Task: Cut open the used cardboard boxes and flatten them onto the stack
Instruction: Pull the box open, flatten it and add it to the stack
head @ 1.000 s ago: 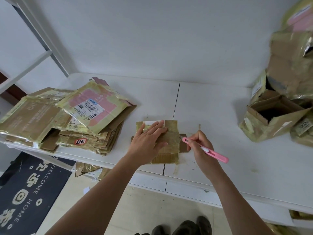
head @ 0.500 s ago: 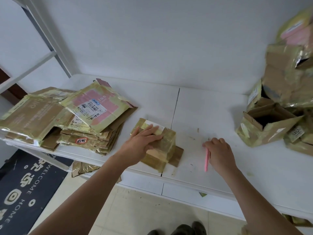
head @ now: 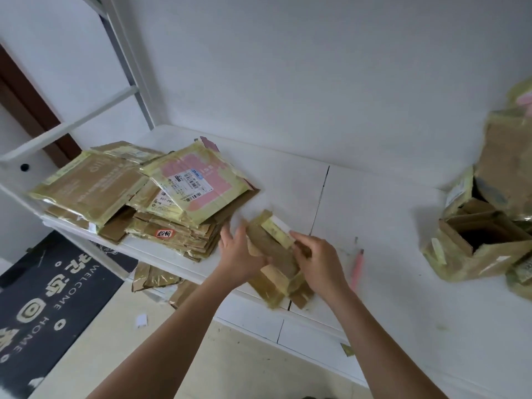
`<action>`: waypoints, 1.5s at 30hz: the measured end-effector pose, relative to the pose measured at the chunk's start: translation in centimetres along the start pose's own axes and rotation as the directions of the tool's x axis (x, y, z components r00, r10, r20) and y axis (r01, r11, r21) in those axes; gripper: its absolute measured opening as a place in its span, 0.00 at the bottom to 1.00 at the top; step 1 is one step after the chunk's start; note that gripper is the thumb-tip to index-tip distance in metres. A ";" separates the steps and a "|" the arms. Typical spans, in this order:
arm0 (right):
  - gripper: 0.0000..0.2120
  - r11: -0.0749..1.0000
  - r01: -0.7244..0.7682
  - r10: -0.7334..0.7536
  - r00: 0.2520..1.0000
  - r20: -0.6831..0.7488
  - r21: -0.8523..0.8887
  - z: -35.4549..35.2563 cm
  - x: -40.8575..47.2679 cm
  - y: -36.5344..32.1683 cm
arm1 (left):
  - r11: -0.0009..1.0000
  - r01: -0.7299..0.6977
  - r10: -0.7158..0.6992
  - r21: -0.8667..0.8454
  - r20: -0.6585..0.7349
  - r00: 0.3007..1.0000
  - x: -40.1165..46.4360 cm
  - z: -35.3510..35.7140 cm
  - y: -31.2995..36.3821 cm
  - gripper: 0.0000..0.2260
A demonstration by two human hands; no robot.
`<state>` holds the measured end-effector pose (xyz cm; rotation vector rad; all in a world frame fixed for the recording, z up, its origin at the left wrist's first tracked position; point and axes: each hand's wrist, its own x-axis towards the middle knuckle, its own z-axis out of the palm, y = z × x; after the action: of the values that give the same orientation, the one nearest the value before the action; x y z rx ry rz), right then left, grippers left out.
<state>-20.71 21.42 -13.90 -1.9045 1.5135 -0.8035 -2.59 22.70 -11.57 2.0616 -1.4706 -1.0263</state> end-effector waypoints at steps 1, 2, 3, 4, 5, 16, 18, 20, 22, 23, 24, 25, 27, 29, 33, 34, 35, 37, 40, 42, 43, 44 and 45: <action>0.16 0.999 0.019 -0.019 1.000 -0.021 -0.030 0.4 -0.4 -0.1 | 0.987 0.058 -0.055 -0.148 0.026 0.998 -0.2 0.2 0.0 0.42; 0.16 0.998 0.032 -0.034 0.999 -0.034 -0.058 0.6 -0.6 -0.3 | 0.954 0.093 -0.083 -0.285 0.050 0.995 -0.3 0.4 0.2 0.40; 0.17 0.996 0.033 -0.036 0.999 -0.034 -0.085 0.6 -0.7 -0.5 | 0.915 0.110 -0.093 -0.389 0.063 0.994 -0.5 0.7 0.4 0.39; 0.17 0.994 0.029 -0.032 0.999 -0.026 -0.105 0.5 -0.7 -0.7 | 0.882 0.115 -0.098 -0.457 0.060 0.993 -0.6 0.9 0.6 0.38; 0.17 0.993 0.025 -0.027 1.000 -0.012 -0.117 0.4 -0.6 -0.8 | 0.853 0.121 -0.113 -0.508 0.047 0.993 -0.6 1.1 0.7 0.36; 0.19 0.805 0.070 -0.029 0.996 0.079 -0.589 0.4 2.2 -3.4 | 0.772 0.174 -0.179 -0.612 0.054 0.982 -0.6 0.9 0.8 0.28; 0.15 0.772 0.117 -0.053 0.991 0.121 -0.624 0.4 2.4 -3.6 | 0.782 0.175 -0.178 -0.598 0.055 0.982 -0.5 0.8 0.8 0.28; 0.12 0.793 0.137 -0.047 0.985 0.165 -0.594 0.0 2.8 -3.8 | 0.788 0.180 -0.183 -0.588 0.055 0.982 -0.3 0.8 0.9 0.28; 0.11 0.840 0.121 -0.018 0.980 0.197 -0.529 -0.7 3.3 -3.9 | 0.789 0.186 -0.186 -0.586 0.060 0.981 -0.2 0.7 1.0 0.27; 0.11 0.859 0.107 0.001 0.978 0.210 -0.500 -1.0 3.5 -4.0 | 0.790 0.186 -0.185 -0.584 0.062 0.981 -0.3 0.7 1.0 0.27; 0.11 0.874 0.096 0.016 0.974 0.226 -0.476 -1.3 3.7 -4.0 | 0.793 0.185 -0.183 -0.581 0.062 0.981 -0.3 0.7 0.9 0.26; 0.11 0.886 0.088 0.030 0.969 0.247 -0.454 -1.5 3.9 -4.0 | 0.795 0.183 -0.180 -0.578 0.063 0.982 -0.3 0.7 0.8 0.26; 0.11 0.913 0.068 0.060 0.953 0.296 -0.403 -1.9 4.3 -3.8 | 0.802 0.177 -0.172 -0.570 0.063 0.983 -0.3 0.7 0.7 0.26; 0.11 0.942 0.031 0.091 0.935 0.343 -0.335 -2.3 4.9 -3.6 | 0.805 0.167 -0.164 -0.570 0.058 0.985 -0.3 0.7 0.7 0.25; 0.11 0.970 -0.032 0.132 0.902 0.412 -0.240 -3.5 6.3 -3.0 | 0.807 0.171 -0.165 -0.565 0.063 0.984 -0.3 0.7 0.8 0.25; 0.11 0.974 -0.042 0.135 0.896 0.424 -0.220 -3.8 6.6 -2.8 | 0.809 0.173 -0.163 -0.562 0.068 0.984 -0.2 0.7 0.9 0.25; 0.12 0.978 -0.057 0.140 0.890 0.435 -0.199 -4.1 6.9 -2.6 | 0.811 0.174 -0.160 -0.558 0.073 0.984 -0.2 0.7 0.9 0.26; 0.11 0.981 -0.105 0.169 0.874 0.455 -0.164 -4.5 7.3 -2.2 | 0.814 0.182 -0.162 -0.552 0.084 0.983 -0.1 0.7 1.0 0.27; 0.10 0.980 -0.155 0.195 0.850 0.489 -0.122 -5.1 7.7 -2.0 | 0.824 0.184 -0.160 -0.535 0.092 0.983 -0.1 0.7 1.2 0.27; 0.11 0.981 -0.162 0.193 0.841 0.505 -0.105 -5.2 7.8 -2.2 | 0.827 0.184 -0.160 -0.531 0.092 0.983 -0.1 0.7 1.2 0.27; 0.11 0.980 -0.161 0.197 0.842 0.503 -0.114 -5.2 7.8 -2.2 | 0.829 0.183 -0.160 -0.529 0.090 0.983 -0.1 0.7 1.3 0.27; 0.10 0.978 -0.155 0.203 0.848 0.490 -0.136 -5.0 7.7 -2.3 | 0.829 0.184 -0.164 -0.528 0.085 0.983 -0.1 0.6 1.4 0.27; 0.09 0.976 -0.148 0.207 0.860 0.467 -0.160 -4.7 7.5 -2.4 | 0.828 0.186 -0.171 -0.528 0.078 0.982 -0.2 0.6 1.4 0.27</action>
<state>-21.44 14.28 -8.23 -1.8333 1.4101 -0.1329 -3.94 22.40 -10.93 1.7910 -0.8654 -1.3599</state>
